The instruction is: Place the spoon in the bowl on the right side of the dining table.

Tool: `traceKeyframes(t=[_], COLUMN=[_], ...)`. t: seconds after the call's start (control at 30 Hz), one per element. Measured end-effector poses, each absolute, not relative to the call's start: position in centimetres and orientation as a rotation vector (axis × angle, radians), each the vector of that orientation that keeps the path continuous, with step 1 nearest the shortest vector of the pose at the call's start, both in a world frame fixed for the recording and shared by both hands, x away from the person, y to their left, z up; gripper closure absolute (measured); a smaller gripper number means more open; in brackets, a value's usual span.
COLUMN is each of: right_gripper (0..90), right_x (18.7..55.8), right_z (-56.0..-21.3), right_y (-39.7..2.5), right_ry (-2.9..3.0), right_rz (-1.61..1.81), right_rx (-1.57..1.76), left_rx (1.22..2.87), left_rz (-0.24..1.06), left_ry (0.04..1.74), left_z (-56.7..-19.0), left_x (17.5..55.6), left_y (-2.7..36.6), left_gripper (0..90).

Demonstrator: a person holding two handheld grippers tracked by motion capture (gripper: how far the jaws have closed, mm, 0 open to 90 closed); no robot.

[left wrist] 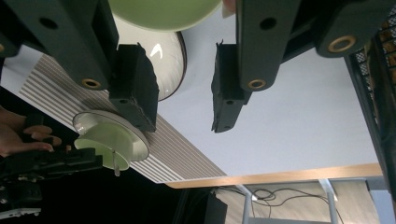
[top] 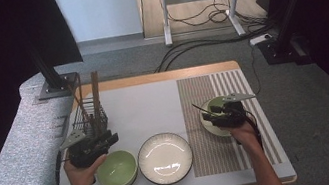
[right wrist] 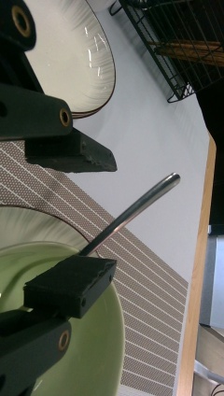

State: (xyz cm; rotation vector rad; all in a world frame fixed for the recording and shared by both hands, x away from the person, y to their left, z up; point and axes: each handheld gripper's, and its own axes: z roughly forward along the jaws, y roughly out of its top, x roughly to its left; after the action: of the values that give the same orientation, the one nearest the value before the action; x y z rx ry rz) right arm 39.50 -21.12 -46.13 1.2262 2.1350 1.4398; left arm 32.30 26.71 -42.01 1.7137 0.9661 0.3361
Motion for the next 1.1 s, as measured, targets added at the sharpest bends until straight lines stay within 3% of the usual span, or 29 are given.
traceKeyframes(t=[0.43,1.1], right_gripper=[45.1,45.9], right_x=[38.8,38.4], right_z=[-46.5,-46.6], right_y=[-20.9,-21.0], right_ry=[2.157,2.149], right_rz=[1.423,1.429], right_rx=[1.202,1.21], left_rx=[1.678,1.685], left_rz=[0.354,0.396], left_ry=[1.007,1.025], left_z=[-40.5,-39.2], left_x=[32.7,34.1], left_y=[28.7,29.9], left_gripper=[51.5,51.1])
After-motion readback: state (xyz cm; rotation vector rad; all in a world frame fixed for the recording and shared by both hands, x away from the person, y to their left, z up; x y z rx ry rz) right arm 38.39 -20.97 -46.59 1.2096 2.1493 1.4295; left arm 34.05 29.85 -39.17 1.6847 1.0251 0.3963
